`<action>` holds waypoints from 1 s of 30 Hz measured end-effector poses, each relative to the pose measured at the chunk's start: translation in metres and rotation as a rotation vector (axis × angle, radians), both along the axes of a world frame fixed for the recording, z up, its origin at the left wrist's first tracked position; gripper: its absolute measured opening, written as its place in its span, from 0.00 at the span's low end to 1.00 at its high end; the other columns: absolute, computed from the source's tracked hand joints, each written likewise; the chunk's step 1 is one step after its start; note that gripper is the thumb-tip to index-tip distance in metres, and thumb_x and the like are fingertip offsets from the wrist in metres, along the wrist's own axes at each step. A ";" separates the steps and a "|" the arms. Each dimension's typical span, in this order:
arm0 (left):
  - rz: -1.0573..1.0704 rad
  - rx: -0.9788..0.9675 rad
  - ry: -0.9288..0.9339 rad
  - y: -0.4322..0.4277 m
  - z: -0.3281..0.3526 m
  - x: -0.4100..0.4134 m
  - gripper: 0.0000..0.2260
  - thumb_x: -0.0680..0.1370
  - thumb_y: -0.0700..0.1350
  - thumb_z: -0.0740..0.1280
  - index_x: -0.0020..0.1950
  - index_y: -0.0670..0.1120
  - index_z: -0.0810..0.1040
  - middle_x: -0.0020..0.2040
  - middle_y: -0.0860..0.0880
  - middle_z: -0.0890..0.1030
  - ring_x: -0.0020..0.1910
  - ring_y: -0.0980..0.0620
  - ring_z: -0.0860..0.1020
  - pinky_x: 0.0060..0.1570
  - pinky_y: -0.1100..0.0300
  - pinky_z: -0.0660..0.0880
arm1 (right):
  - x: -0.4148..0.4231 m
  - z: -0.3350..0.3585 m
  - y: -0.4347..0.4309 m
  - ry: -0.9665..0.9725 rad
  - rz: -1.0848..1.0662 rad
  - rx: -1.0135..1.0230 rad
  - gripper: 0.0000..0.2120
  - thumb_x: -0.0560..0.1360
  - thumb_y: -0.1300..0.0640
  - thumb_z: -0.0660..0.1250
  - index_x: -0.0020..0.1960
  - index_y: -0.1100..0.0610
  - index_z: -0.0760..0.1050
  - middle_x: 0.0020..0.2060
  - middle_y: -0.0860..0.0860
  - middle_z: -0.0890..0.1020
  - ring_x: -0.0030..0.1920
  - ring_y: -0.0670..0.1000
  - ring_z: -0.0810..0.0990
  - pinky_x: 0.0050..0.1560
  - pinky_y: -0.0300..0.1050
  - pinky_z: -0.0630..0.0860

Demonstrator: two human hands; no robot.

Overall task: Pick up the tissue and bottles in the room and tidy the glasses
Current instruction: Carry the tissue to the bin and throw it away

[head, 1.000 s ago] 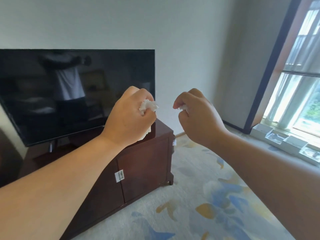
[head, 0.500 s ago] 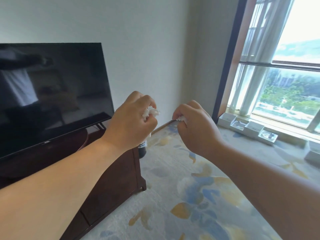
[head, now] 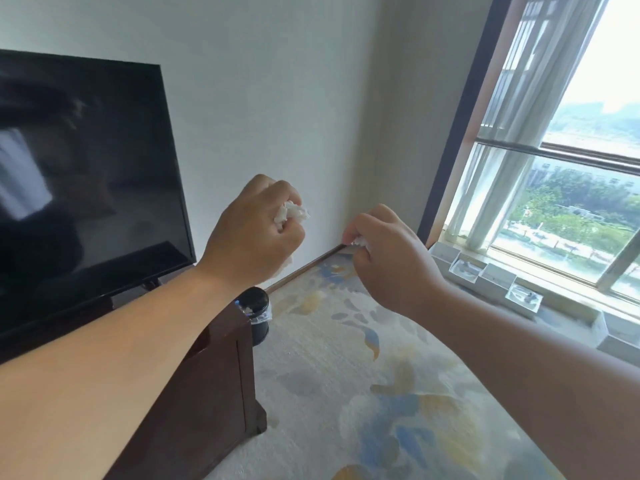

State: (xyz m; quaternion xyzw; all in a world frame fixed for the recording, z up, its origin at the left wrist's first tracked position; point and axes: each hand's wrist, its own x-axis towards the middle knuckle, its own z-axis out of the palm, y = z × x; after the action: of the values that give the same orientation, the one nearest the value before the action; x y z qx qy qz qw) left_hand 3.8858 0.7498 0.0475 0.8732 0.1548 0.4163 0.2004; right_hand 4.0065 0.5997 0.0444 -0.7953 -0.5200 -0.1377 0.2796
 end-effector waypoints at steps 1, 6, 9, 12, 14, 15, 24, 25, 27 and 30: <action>-0.001 -0.006 -0.003 0.011 -0.001 0.009 0.06 0.71 0.44 0.62 0.42 0.56 0.71 0.49 0.54 0.74 0.40 0.55 0.74 0.37 0.63 0.71 | 0.010 -0.001 0.010 -0.003 0.000 -0.007 0.11 0.74 0.66 0.58 0.50 0.53 0.75 0.47 0.46 0.70 0.44 0.47 0.70 0.42 0.39 0.67; 0.037 -0.019 0.046 0.067 -0.016 0.068 0.05 0.71 0.43 0.62 0.45 0.52 0.74 0.49 0.53 0.74 0.41 0.53 0.74 0.37 0.60 0.72 | 0.077 -0.008 0.068 0.046 -0.008 -0.002 0.11 0.74 0.65 0.58 0.48 0.53 0.75 0.47 0.45 0.71 0.43 0.47 0.71 0.40 0.40 0.69; 0.055 -0.030 0.062 0.099 -0.024 0.112 0.05 0.70 0.45 0.61 0.43 0.54 0.72 0.48 0.54 0.73 0.40 0.53 0.74 0.37 0.59 0.72 | 0.123 -0.017 0.105 0.100 0.020 0.018 0.11 0.74 0.65 0.56 0.44 0.54 0.75 0.47 0.45 0.72 0.43 0.48 0.73 0.42 0.42 0.72; 0.109 -0.041 0.069 0.130 -0.032 0.160 0.05 0.70 0.46 0.60 0.42 0.56 0.71 0.48 0.54 0.72 0.40 0.53 0.74 0.38 0.60 0.71 | 0.176 -0.027 0.143 0.122 0.061 0.008 0.09 0.73 0.64 0.57 0.41 0.54 0.74 0.46 0.45 0.72 0.41 0.49 0.73 0.39 0.43 0.72; 0.157 -0.053 0.062 0.150 -0.036 0.194 0.05 0.70 0.46 0.61 0.42 0.57 0.71 0.47 0.55 0.72 0.39 0.54 0.73 0.37 0.61 0.70 | 0.215 -0.031 0.169 0.131 0.107 0.014 0.08 0.72 0.64 0.57 0.40 0.54 0.73 0.45 0.45 0.72 0.42 0.49 0.74 0.40 0.44 0.73; 0.183 -0.063 0.060 0.160 -0.037 0.210 0.05 0.70 0.46 0.61 0.41 0.57 0.70 0.46 0.56 0.71 0.39 0.56 0.73 0.37 0.62 0.70 | 0.235 -0.031 0.182 0.138 0.135 0.009 0.08 0.71 0.63 0.58 0.39 0.54 0.73 0.45 0.45 0.72 0.42 0.49 0.74 0.40 0.45 0.73; 0.388 -0.135 0.123 0.258 -0.065 0.305 0.06 0.71 0.41 0.64 0.42 0.54 0.73 0.44 0.56 0.71 0.39 0.55 0.73 0.37 0.63 0.68 | 0.358 -0.051 0.318 0.171 0.348 -0.091 0.05 0.72 0.59 0.60 0.40 0.52 0.72 0.45 0.45 0.72 0.40 0.47 0.73 0.36 0.42 0.69; 0.404 -0.133 0.133 0.271 -0.073 0.311 0.06 0.71 0.41 0.64 0.42 0.52 0.74 0.44 0.55 0.72 0.39 0.54 0.73 0.37 0.61 0.68 | 0.364 -0.058 0.337 0.174 0.388 -0.098 0.04 0.72 0.58 0.60 0.40 0.52 0.73 0.46 0.46 0.72 0.40 0.46 0.72 0.36 0.42 0.69; 0.440 -0.145 0.168 0.300 -0.091 0.323 0.05 0.72 0.40 0.65 0.42 0.51 0.74 0.46 0.53 0.73 0.40 0.52 0.73 0.38 0.61 0.69 | 0.373 -0.075 0.377 0.174 0.453 -0.121 0.03 0.72 0.57 0.61 0.41 0.52 0.73 0.46 0.46 0.72 0.39 0.46 0.71 0.36 0.39 0.68; 0.466 -0.178 0.226 0.348 -0.127 0.338 0.05 0.72 0.40 0.65 0.43 0.50 0.74 0.46 0.54 0.73 0.39 0.53 0.73 0.37 0.64 0.68 | 0.387 -0.107 0.436 0.203 0.512 -0.194 0.04 0.74 0.56 0.60 0.43 0.53 0.73 0.47 0.47 0.72 0.42 0.47 0.71 0.38 0.40 0.67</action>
State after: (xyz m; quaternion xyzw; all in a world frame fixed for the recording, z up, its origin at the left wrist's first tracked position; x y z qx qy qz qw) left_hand 4.2242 1.0980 -0.0794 0.8339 0.4088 0.3360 0.1567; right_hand 4.3932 1.0361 -0.0621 -0.6710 -0.6837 0.0680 0.2787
